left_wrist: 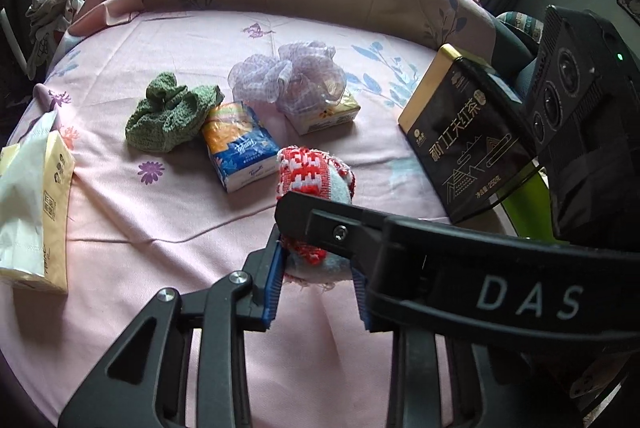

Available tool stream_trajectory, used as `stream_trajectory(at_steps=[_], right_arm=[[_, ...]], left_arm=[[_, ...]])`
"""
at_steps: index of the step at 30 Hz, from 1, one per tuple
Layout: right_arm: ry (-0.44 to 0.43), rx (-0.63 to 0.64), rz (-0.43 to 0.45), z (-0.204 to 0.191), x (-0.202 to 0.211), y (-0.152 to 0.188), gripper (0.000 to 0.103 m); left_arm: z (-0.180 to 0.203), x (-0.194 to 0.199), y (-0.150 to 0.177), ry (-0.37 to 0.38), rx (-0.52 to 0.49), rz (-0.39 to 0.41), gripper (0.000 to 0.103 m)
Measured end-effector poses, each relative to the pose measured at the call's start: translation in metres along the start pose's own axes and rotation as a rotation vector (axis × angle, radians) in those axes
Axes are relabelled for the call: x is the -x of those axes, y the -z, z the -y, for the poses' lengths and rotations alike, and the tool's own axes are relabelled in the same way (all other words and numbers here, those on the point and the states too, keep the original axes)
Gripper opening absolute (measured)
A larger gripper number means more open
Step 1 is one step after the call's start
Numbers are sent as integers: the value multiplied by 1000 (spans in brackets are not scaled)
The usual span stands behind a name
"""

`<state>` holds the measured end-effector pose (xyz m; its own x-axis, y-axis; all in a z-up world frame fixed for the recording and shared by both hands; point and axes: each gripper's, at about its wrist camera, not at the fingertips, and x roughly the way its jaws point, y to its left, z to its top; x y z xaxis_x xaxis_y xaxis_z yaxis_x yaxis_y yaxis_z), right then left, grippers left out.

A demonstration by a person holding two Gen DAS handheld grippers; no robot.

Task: Organize soft objects
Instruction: 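Carry the red-and-white sock over the white box with the right tool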

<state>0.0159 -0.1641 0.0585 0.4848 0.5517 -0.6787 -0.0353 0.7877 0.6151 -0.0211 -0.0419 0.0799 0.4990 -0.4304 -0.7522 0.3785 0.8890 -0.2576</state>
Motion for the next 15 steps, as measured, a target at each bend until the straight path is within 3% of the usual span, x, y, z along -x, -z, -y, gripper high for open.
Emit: stream_trajectory(at_steps=[8, 15], right_arm=[[-22, 73, 161, -20, 60, 0, 46], [-20, 73, 332, -7, 129, 1, 46]], left_arm=[[39, 43, -12, -6, -81, 185, 29], [99, 63, -23, 21, -185, 299, 29]])
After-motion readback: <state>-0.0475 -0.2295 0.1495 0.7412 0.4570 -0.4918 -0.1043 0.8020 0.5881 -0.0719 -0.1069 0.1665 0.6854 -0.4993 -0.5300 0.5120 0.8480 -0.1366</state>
